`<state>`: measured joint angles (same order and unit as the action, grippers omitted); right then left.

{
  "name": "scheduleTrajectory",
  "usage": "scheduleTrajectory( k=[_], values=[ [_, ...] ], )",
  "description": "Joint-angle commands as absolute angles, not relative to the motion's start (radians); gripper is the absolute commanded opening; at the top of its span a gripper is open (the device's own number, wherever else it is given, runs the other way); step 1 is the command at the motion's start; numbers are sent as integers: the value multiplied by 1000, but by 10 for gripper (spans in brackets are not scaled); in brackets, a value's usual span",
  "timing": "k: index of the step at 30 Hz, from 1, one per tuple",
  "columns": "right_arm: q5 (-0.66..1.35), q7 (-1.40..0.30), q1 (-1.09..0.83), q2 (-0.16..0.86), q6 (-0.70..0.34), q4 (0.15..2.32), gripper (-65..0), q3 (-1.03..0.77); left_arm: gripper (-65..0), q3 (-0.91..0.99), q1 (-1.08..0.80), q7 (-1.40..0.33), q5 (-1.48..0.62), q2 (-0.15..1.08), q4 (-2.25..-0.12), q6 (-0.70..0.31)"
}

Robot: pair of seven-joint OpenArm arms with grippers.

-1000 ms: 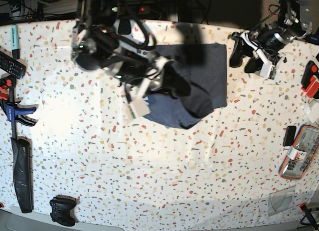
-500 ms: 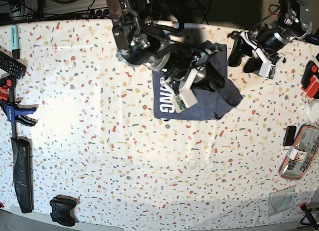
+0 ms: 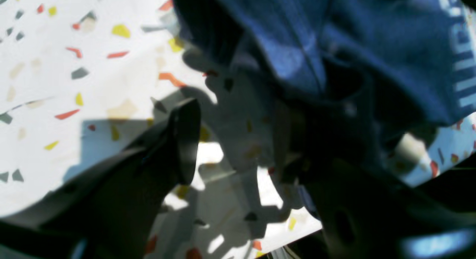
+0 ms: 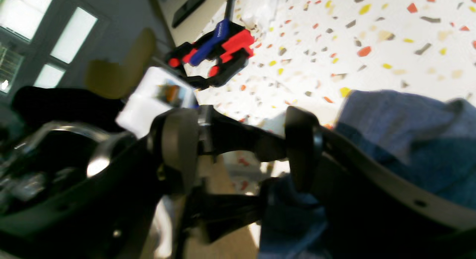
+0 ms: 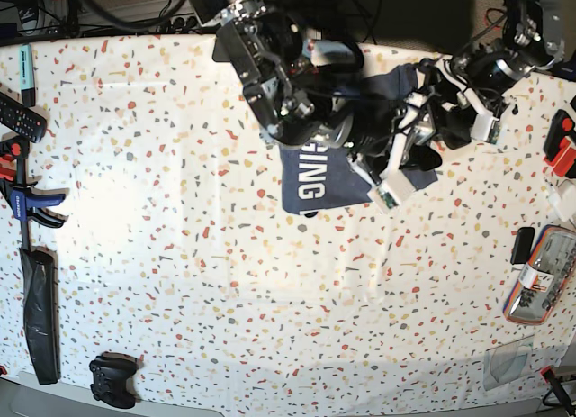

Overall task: Fold the T-shirt properly
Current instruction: 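Grasp the folded bundle with both grippers and flip it over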

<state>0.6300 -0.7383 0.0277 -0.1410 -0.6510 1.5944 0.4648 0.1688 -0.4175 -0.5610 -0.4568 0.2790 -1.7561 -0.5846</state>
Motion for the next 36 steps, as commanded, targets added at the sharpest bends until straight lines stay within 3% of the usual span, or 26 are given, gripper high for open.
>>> scheduleTrajectory(
  k=[1,3,7,10,14,18,22,28,36],
  values=[
    [658,-730,48,-157,-673,1639,-282,456,-347,190,-415,-538,-482,286,-1773,-591],
    [629,-777,56,-157,-673,1700,-297,419,-347,239,-415,-537,-527,286,-1774,-592],
    [509,-862,58,-157,-672,1818,-386,301,-347,368,-416,-562,-708,286,-1774,-654],
    [466,-868,57,-155,-673,1826,-484,205,-347,413,-416,-645,-865,286,-1774,-698],
    [461,-868,57,-68,-673,1826,-644,125,-347,386,-416,-764,-1045,285,-1774,-698],
    [373,-835,58,5,-673,1788,-650,113,-347,302,-416,-809,-1103,264,-1774,-698],
    [292,-752,69,20,-672,1666,-650,113,-347,189,-416,-812,-1032,241,-1774,-698],
    [214,-748,104,25,-669,1576,-650,113,-347,118,-416,-727,-734,242,-1773,-689],
    [213,-788,93,89,-669,1578,-650,113,-348,118,-412,-495,-335,242,-1773,-528]
  ],
)
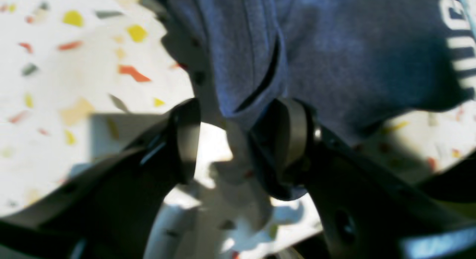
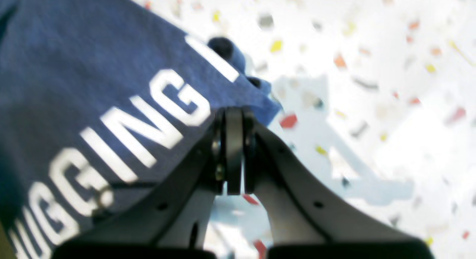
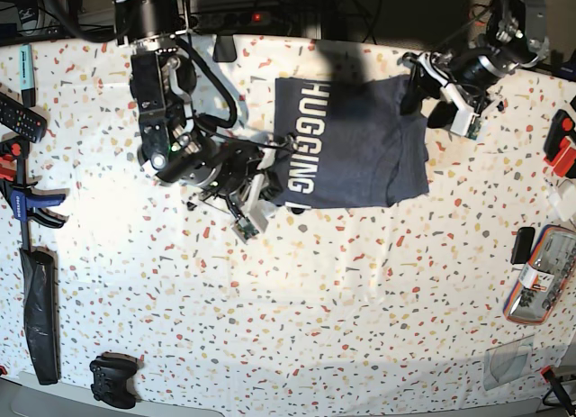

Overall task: Fold the T-shirt properly
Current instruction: 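Grasp the folded bundle with both grippers and flip it over, then release the bundle and lift both grippers away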

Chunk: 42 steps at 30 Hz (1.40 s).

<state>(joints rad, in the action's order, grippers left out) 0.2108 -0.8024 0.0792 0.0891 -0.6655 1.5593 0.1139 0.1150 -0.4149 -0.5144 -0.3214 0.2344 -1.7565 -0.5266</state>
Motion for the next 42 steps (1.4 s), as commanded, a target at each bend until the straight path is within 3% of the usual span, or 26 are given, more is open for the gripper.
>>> scheduleTrajectory(
  k=[1,8,21,29,35,40,42],
  values=[
    [217,-798,89,92,-669,1580,-650,113,-348,118,-411,-469,-301,241,-1773,-508],
    [203,-799,-41,94,-671,1682,-650,113,-358,115,-308,-414,-210,236,-1642,-456],
    [195,-680,-278,93,-671,1816,-650,113,-358,55,3,-409,-138,96,-1307,-520],
    [227,-649,-305,91,-671,1816,-650,119,-358,-104,151,-365,-78,62,-1240,-439],
    [266,-645,-305,91,-671,1816,-650,115,-358,-110,226,-370,-86,70,-1241,-434],
    [266,-647,-306,91,-671,1841,-650,64,-363,-110,230,-373,-220,125,-1303,-434],
    [266,-649,-308,92,-671,1861,-650,28,-398,-110,223,-379,-276,163,-1337,-434]
  ],
)
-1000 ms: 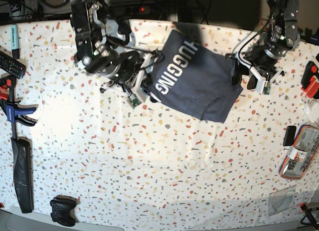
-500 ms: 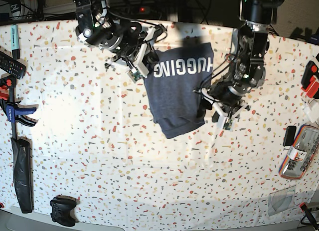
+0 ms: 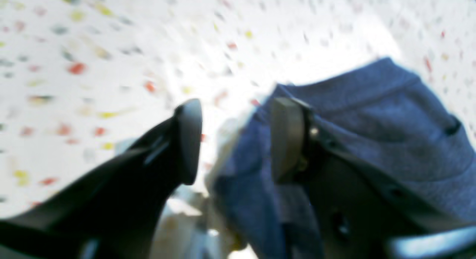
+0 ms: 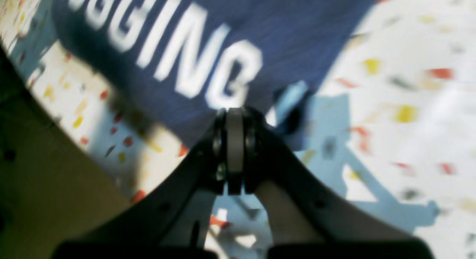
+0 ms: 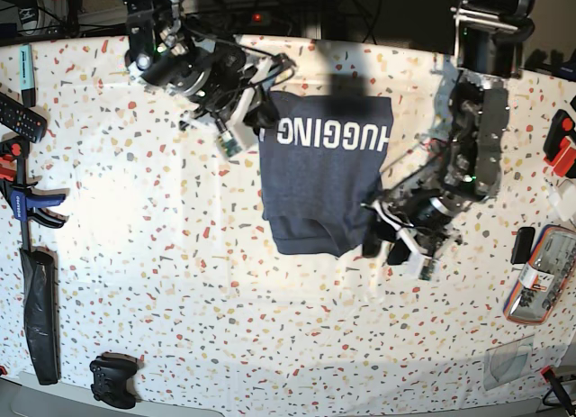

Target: Fold the T-shirt properly

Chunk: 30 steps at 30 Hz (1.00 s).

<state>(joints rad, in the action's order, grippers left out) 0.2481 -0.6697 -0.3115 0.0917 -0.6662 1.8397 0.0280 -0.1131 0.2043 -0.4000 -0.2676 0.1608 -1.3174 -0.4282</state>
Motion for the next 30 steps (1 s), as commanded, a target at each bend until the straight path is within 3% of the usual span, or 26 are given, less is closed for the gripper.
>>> scheduleTrajectory(
  k=[1,7,12,22,30],
  values=[
    [266,-650,-313,92,-671,1876,-650,6,-422,-110,214,-387,-307,188,-1358,-434],
    [279,-651,-386,91,-671,1981,-650,-146,-569,-84,79,-448,-376,297,-1523,-433],
    [379,-679,-490,91,-671,2068,-650,-266,-650,49,-116,-449,-440,311,-1680,-434],
    [542,-705,-771,86,-671,2139,-650,-474,-650,342,-505,-486,-474,311,-1889,-434],
    [543,-775,-892,-41,-673,2139,-650,-627,-650,479,-741,-502,-491,311,-1898,-437]
  ],
)
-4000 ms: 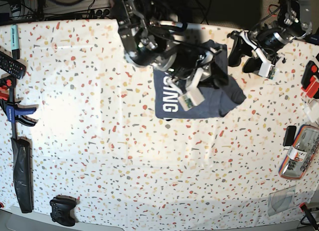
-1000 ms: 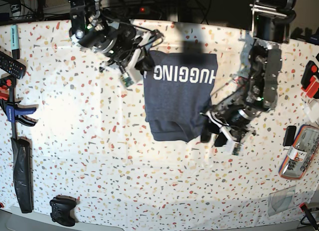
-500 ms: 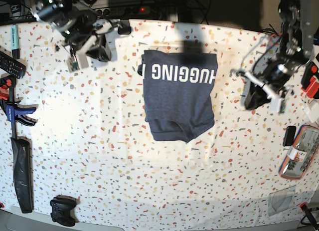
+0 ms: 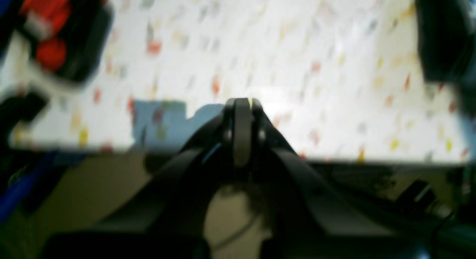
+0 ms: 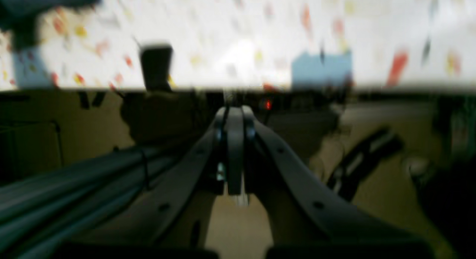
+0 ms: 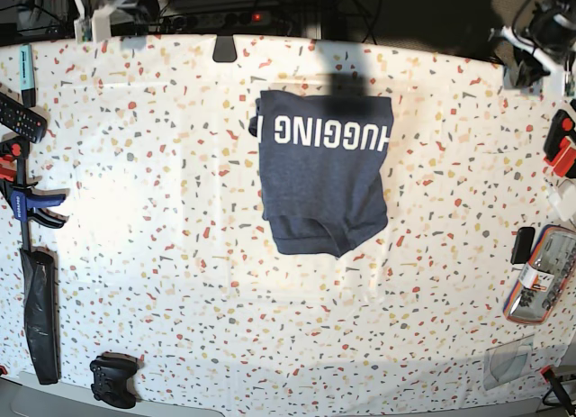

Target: Fold the T-shirt properly

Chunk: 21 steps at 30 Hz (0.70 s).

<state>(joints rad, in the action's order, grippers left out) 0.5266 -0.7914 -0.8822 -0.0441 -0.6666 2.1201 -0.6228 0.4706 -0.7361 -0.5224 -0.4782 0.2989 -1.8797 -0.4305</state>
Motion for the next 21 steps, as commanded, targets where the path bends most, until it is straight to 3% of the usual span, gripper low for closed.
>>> scheduleTrajectory(
  k=[1,12,17,21],
  values=[
    [543,-797,-898,-58,-673,2139,-650,-641,-650,484,-763,-515,-491,311,-1898,-438],
    [527,-1110,-901,-113,-698,2115,-650,-687,-650,485,-945,-588,-489,294,-1898,-437],
    [516,-1111,-900,-111,-698,1986,-650,-687,-650,485,-992,-643,-453,217,-1879,-454],
    [501,-1063,-895,-58,-698,1811,-650,-687,-650,485,-994,-619,-418,155,-1801,-527]
  ],
)
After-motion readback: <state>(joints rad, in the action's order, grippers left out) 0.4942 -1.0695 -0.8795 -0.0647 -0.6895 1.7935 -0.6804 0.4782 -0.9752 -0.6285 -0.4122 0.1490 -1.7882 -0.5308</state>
